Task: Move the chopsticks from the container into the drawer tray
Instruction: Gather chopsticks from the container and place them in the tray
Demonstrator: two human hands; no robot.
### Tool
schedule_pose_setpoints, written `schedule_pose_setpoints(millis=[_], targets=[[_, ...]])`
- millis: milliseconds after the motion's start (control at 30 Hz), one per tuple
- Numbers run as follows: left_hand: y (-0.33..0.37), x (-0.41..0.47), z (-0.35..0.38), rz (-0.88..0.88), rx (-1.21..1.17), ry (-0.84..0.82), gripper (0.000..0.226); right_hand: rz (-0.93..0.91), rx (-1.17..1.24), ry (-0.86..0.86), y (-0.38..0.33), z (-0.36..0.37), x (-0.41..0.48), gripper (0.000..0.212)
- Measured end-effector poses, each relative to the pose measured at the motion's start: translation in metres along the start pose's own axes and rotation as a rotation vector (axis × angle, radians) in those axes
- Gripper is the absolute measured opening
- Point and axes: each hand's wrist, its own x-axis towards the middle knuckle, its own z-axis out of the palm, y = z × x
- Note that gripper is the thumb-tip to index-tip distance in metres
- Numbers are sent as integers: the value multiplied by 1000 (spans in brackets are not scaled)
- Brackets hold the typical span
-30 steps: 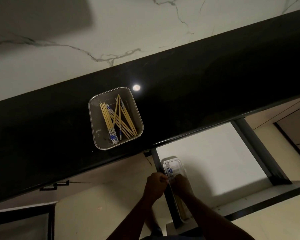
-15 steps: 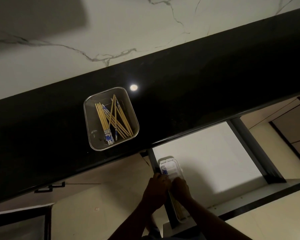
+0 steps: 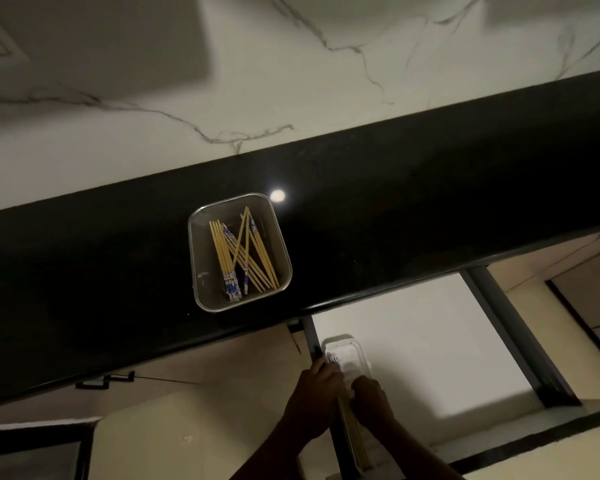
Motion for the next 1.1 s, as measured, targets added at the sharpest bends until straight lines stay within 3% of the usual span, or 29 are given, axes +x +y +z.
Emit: schedule_pose_setpoints(millis=[167, 300, 367, 500, 667, 833, 1000, 1100], targets=[[-14, -5, -49, -144, -300, 347, 34, -34, 153, 109, -52, -62, 2, 14], [-35, -8, -103, -353, -478, 623, 25, -219, 380, 252, -118, -116, 7, 14], [-47, -9, -128, -442, -558, 727, 20, -322, 481, 239, -157, -136, 17, 14], [-71, -14, -163, -487, -630, 860, 15, -342, 513, 205, -230, -150, 51, 22], [-93, -19, -181, -605, -665, 913, 13, -234, 410, 137, -288, -125, 92, 14], [-102, -24, -184, -647, -656, 922, 18, -185, 382, 169, -299, -103, 113, 22], [-114, -31, -181, -653, -676, 912, 16, -96, 510, 164, -290, -107, 114, 17], [-116, -28, -187, -690, -948, 869, 18, -152, 694, 177, -278, -113, 104, 15]])
